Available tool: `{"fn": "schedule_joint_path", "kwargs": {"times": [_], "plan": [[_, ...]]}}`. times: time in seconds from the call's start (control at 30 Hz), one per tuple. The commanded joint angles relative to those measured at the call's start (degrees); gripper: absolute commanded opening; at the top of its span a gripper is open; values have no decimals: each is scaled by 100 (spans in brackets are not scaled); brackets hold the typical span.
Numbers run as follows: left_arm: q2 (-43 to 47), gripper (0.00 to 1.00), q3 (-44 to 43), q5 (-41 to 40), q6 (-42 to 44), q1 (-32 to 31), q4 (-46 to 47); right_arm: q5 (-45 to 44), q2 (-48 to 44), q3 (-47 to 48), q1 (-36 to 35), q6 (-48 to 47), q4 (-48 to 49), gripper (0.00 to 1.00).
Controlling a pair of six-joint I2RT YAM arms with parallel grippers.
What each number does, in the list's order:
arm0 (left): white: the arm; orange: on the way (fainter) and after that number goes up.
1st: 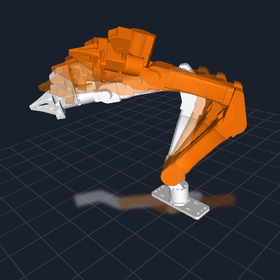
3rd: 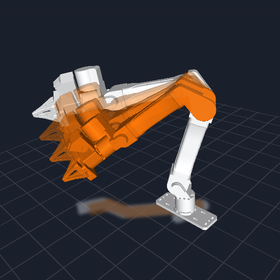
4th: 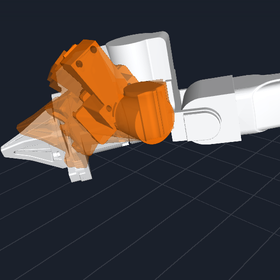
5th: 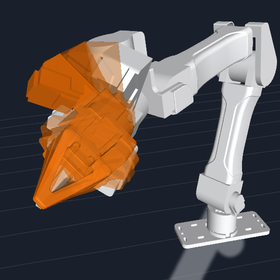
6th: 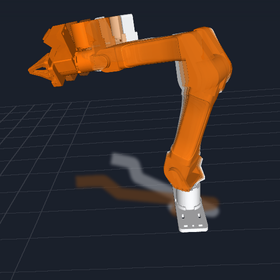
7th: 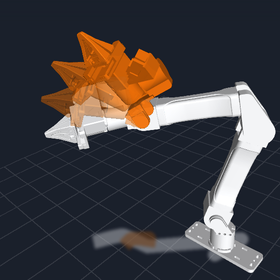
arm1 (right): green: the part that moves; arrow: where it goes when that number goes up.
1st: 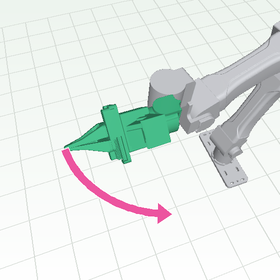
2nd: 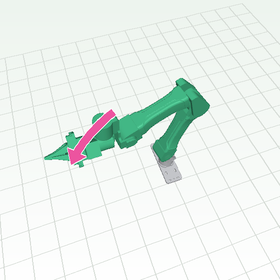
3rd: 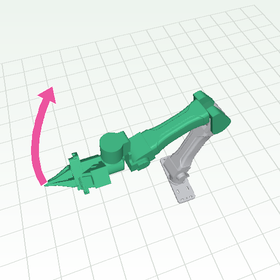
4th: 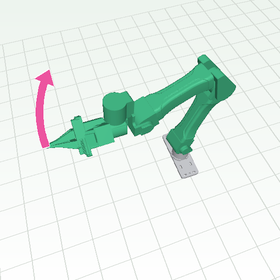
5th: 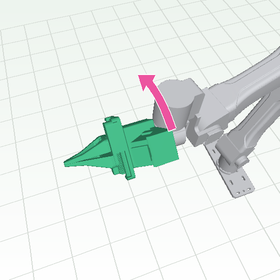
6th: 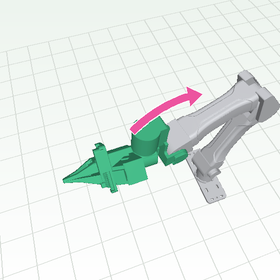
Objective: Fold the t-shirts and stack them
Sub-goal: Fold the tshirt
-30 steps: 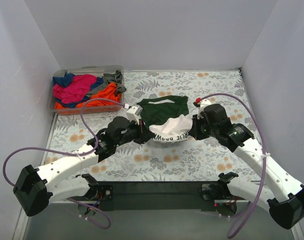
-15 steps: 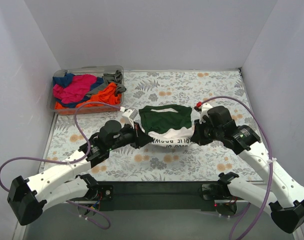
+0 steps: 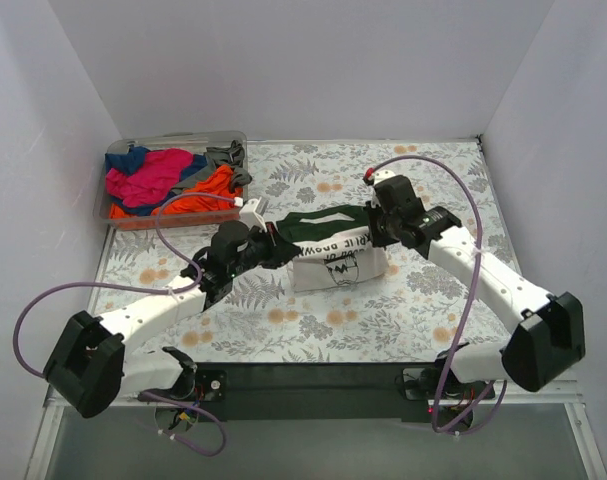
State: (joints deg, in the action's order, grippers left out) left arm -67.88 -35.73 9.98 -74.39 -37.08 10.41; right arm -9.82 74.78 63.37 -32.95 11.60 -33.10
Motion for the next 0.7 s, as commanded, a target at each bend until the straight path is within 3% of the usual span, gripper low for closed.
{"fn": "schedule_joint_path", "kwargs": {"times": [0.0, 0.37, 0.67], "plan": [[-321, 0, -224, 162, 21, 288, 557, -406, 438, 614, 183, -228, 611, 1], [-1772, 0, -865, 601, -14, 904, 1208, -161, 1969, 1748, 728, -535, 753, 1], [-2844, 0, -1384, 453, -32, 1177, 1323, 95, 3173, 2564, 1001, -650, 788, 1]]}}
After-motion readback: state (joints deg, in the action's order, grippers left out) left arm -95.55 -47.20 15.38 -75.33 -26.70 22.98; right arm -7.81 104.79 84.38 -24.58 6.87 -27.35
